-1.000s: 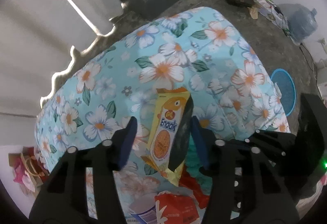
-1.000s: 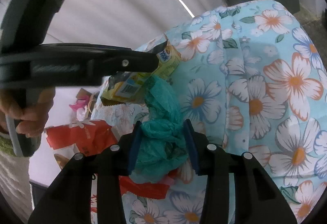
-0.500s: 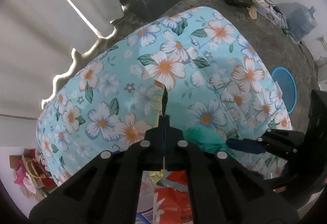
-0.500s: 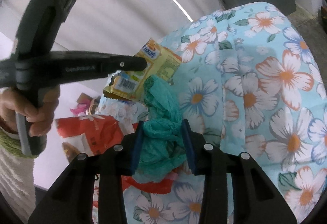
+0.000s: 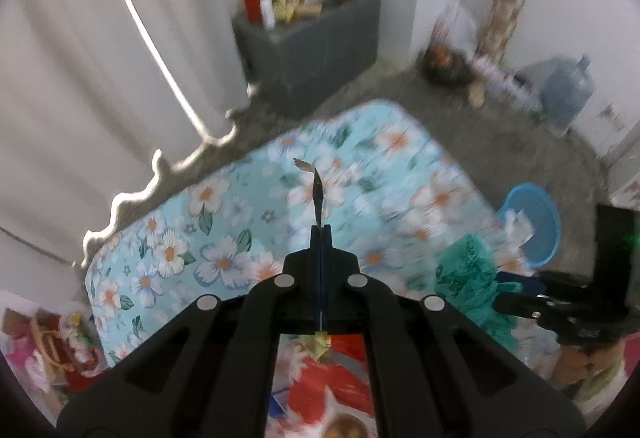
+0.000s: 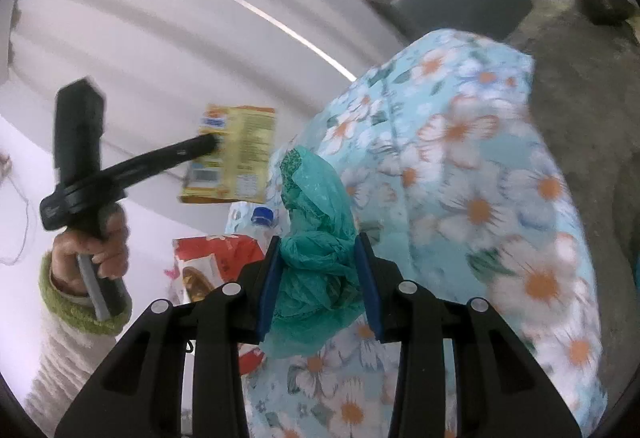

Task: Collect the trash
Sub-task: 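Carry the yellow packet and green bag over the blue basket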

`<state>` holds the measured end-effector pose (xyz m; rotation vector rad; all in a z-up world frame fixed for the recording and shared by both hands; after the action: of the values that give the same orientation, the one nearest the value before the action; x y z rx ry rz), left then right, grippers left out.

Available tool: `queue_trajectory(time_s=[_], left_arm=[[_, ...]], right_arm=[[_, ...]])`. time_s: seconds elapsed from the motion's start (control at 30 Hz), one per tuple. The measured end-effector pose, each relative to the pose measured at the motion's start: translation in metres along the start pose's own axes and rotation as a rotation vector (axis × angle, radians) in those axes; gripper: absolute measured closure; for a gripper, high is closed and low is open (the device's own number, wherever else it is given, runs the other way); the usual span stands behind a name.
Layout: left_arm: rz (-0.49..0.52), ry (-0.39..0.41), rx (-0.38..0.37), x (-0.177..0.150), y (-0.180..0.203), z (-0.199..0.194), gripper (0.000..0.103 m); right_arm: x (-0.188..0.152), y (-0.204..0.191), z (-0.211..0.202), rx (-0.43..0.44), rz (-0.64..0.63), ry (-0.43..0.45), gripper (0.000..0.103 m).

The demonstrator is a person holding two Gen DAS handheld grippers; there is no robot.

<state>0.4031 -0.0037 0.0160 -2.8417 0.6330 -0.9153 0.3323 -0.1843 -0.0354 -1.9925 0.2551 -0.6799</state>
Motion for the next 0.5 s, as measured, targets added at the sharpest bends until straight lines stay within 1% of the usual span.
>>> queue_trajectory(time_s=[0.07, 0.13, 0.27, 0.33, 0.5], left_arm=[[0.016, 0.065, 0.000, 0.000, 0.004, -0.023, 0.103], [0.017, 0.114, -0.026, -0.006, 0.012, -0.049, 0.103], [0.008, 0.169, -0.074, -0.026, 0.031, -0.081, 0.103], [0.010, 0.192, -0.096, -0.041, 0.042, -0.094, 0.103], [0.005, 0.238, -0.126, -0.077, 0.069, -0.116, 0.103]], right_arm=[[-0.006, 0.000, -0.016, -0.006, 0.011, 0.031, 0.067], [-0.013, 0.002, -0.030, 0.000, 0.030, 0.055, 0.067], [-0.031, 0.001, -0.059, 0.006, 0.055, 0.107, 0.067], [-0.041, 0.000, -0.071, 0.001, 0.057, 0.118, 0.067], [-0.064, 0.002, -0.083, -0.011, 0.072, 0.121, 0.067]])
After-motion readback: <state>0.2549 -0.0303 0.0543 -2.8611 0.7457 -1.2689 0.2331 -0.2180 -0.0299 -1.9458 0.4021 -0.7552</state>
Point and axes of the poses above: each gripper's, at about its wrist camera, not at the fingertips, and z roughly the way its jaws point, y to its right, x to its top, the point moved 8 cm from there along z, roughly the way its jaws point, and after that the axes turned 10 degrees about x, right-handed, at the moved point
